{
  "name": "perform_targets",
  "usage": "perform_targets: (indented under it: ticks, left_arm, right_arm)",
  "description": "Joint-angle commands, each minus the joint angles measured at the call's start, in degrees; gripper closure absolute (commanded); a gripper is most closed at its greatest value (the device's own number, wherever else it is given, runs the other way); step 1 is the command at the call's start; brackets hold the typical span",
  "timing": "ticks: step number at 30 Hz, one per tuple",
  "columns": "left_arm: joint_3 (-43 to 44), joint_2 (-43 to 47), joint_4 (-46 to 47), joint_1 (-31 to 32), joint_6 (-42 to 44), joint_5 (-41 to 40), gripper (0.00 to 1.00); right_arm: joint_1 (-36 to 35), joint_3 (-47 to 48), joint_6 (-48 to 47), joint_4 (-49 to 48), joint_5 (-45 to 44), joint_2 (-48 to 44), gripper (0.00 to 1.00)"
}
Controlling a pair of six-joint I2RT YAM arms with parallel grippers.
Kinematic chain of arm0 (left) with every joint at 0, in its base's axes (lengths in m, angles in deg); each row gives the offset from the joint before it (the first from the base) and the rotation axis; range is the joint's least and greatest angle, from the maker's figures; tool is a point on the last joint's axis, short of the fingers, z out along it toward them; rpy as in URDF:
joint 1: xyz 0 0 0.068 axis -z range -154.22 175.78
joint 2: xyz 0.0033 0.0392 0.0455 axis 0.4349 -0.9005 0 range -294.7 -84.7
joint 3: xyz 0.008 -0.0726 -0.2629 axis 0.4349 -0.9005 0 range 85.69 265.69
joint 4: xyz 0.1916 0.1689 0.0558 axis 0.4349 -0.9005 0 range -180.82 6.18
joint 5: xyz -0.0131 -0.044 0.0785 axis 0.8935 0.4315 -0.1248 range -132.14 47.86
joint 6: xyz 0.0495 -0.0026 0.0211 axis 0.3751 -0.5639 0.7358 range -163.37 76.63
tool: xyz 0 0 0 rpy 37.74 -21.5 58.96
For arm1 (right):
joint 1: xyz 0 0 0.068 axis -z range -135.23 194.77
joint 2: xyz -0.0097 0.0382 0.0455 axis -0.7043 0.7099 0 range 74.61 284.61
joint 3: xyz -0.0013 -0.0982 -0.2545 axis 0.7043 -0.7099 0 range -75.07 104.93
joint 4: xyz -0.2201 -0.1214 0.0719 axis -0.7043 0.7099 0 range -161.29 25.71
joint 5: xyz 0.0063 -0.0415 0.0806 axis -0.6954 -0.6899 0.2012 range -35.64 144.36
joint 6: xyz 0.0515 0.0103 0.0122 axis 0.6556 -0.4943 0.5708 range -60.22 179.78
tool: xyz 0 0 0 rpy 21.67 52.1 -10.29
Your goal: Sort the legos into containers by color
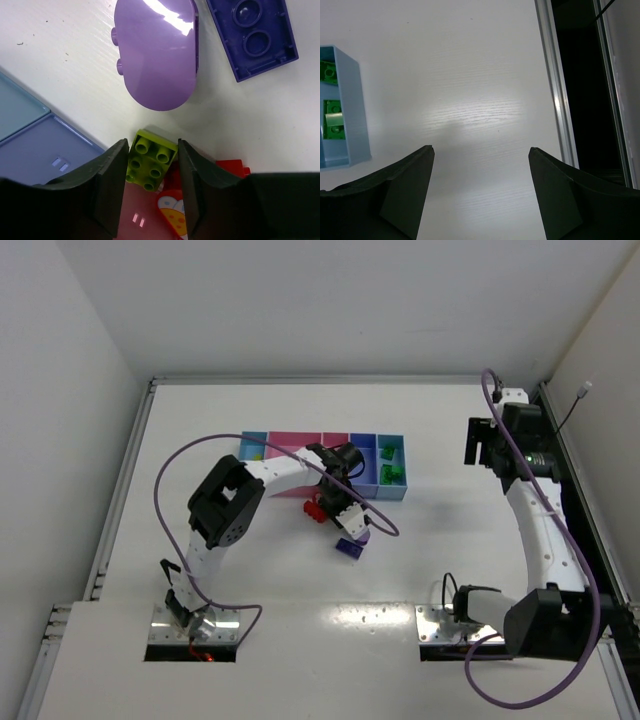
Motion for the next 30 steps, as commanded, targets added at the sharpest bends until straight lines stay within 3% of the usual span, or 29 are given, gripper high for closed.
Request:
perform_targets:
  ticks: [1,8,12,18,21,23,25,26,30]
  left_arm:
    - [1.3,-1.2,-0.7,-0.8,2.2,0.2,0.53]
    - [0.2,2.1,-0.7,-0.3,0.0,5.8,0.86]
    - [-2.0,8.0,-0.7,3.2,-3.2,11.9,0.92]
    - [-7.7,20.6,4.1,8.1,-16.2,21.8,0.95]
    - [-14.2,29.9,13.2,8.7,-27.2,24.5,0.96]
    - [-19.0,35.9,25.6,8.7,-40.2,24.5,0.97]
    - [-26.5,44.8,40.4,7.3,-51.3,20.2,1.00]
    - [-28.6,47.4,44.6,6.6,-63.9,17.5,1.00]
    - [-31.7,55.2,49.3,0.7,-84.6,2.3,1.00]
  right_arm:
    - [0.3,2.2,1.1,-0.8,1.1,-0.3,0.21]
    - [0.8,1.6,1.6,-0.8,2.8,-0.3,0.21]
    - [0.8,1.1,2.1,-0.8,4.2,-0.3,0.22]
    - [0.3,1.1,2.7,-0.3,6.7,-0.8,0.23]
    - [-0.2,1.6,2.1,1.1,9.7,-0.8,0.23]
    - [-0.2,3.6,1.6,3.3,15.4,-0.3,0.23]
    - [-0.2,4.3,1.6,3.9,19.7,-0.3,0.23]
    - [-0.2,5.0,1.6,3.9,21.3,0.3,0.23]
    - [-2.2,6.5,2.7,4.5,23.8,3.5,0.25]
